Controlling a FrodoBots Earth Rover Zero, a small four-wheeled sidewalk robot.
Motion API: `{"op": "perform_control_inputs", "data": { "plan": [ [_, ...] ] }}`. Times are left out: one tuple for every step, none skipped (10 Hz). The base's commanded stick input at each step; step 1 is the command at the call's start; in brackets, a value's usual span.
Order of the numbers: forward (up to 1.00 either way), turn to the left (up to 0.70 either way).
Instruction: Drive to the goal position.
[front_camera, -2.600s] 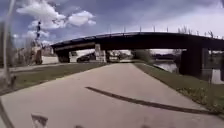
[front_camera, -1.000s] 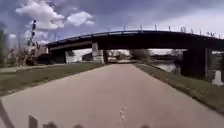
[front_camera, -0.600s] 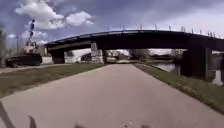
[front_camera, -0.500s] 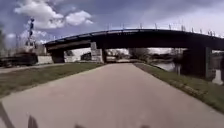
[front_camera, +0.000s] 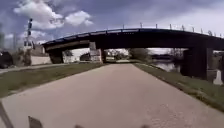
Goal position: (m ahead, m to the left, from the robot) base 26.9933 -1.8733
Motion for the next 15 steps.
{"op": "perform_control_inputs", "data": {
  "plan": [
    [1.0,0.0],
    [1.0,0.0],
    [1.0,0.0],
    [1.0,0.0],
    [1.0,0.0],
    [1.0,0.0],
    [1.0,0.0],
    [1.0,0.0],
    [1.0,0.0],
    [1.0,0.0],
    [1.0,0.0],
    [1.0,0.0],
    [1.0,0.0],
    [1.0,0.0],
    [1.0,0.0]
  ]
}}
